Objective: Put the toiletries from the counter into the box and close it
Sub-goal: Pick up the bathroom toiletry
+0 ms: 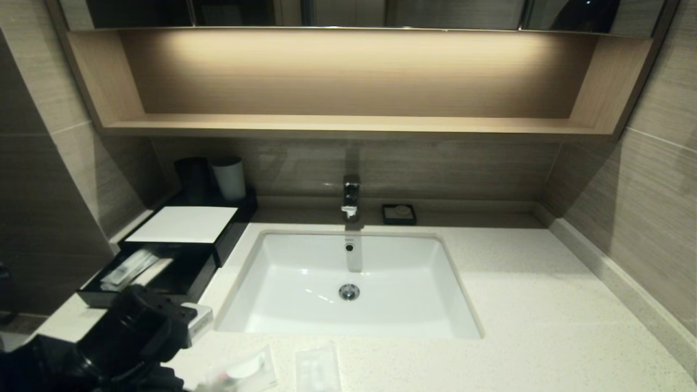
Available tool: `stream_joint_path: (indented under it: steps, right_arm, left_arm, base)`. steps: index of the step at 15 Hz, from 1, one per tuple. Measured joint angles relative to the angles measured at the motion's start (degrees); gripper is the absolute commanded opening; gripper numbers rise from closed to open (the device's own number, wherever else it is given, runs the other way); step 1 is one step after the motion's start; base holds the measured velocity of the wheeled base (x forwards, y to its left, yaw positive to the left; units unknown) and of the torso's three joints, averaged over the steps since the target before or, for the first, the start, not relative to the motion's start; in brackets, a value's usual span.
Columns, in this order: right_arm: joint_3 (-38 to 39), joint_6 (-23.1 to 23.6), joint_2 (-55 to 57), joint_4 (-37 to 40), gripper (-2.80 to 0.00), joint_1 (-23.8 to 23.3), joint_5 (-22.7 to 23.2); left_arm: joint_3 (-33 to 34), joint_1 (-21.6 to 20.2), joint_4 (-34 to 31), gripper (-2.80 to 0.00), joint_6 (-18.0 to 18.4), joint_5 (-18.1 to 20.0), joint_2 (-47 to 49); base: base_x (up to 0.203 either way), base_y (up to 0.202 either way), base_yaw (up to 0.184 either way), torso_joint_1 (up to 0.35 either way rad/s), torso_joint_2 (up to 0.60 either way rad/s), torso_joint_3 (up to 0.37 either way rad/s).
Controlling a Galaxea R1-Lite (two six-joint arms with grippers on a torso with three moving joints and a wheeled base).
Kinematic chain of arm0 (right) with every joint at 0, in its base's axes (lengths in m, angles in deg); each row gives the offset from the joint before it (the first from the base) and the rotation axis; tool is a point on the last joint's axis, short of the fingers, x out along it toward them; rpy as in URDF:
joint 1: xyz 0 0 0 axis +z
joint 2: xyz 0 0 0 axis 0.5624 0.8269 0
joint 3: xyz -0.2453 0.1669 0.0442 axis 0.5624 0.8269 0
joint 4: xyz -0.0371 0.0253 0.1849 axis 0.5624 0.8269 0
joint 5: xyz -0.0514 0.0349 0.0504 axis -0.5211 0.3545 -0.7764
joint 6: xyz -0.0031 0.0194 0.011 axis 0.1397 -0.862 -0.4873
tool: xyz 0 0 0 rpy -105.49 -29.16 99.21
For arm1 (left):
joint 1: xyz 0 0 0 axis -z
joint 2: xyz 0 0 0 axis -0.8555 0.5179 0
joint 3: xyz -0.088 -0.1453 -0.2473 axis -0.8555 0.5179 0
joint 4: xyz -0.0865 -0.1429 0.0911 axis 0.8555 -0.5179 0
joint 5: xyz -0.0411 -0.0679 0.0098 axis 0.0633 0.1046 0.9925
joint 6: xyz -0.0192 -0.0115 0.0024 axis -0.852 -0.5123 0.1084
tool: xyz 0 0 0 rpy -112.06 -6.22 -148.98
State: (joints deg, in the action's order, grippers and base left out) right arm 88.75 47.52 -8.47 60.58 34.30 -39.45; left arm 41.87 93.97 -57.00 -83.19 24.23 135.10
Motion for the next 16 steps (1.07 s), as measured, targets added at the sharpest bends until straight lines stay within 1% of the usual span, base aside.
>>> stream_joint_path:
  steps: [2, 4, 7, 9, 11, 14, 16]
  right_arm:
    - [0.0, 0.02, 0.0, 0.0, -2.8, 0.0, 0.0]
    - [0.0, 0.02, 0.0, 0.0, -2.8, 0.0, 0.0]
    - [0.0, 0.05, 0.0, -0.02, -2.8, 0.0, 0.0]
    - [0.0, 0.05, 0.0, 0.0, -2.8, 0.0, 0.02]
    - [0.0, 0.0, 0.0, -0.02, -2.8, 0.0, 0.0]
    - [0.0, 0.06, 0.0, 0.0, -2.8, 0.0, 0.02]
    - [0.0, 0.04, 0.0, 0.0, -2.8, 0.0, 0.01]
  left_arm:
    - [2.61, -1.31, 5.01, -2.8, 2.73, 0.64, -0.48]
    - [4.15, -2.64, 8.83, -2.8, 4.48, 2.77, -0.73]
    - [4.75, -3.95, 10.08, -2.8, 6.64, 3.91, -0.9]
    - [5.1, -4.13, 11.06, -2.8, 6.93, 3.91, -0.84]
    - [6.25, -4.49, 13.5, -2.8, 7.43, 3.94, -0.46]
    - [8.42, -6.52, 17.35, -2.8, 9.73, 4.13, 0.43]
    - [9.31, -7.16, 18.99, -2.8, 10.35, 5.49, 0.74]
  base:
    - [0.0, 0.0, 0.0, 0.0, 0.0, 0.0]
    - [0.0, 0.0, 0.0, 0.0, 0.0, 0.0]
    - [0.0, 0.0, 0.0, 0.0, 0.0, 0.0]
    - [0.0, 0.0, 0.0, 0.0, 0.0, 0.0]
    - [0.0, 0.0, 0.0, 0.0, 0.0, 0.0]
    - [0.0, 0.0, 0.0, 0.0, 0.0, 0.0]
    - [0.0, 0.0, 0.0, 0.0, 0.0, 0.0]
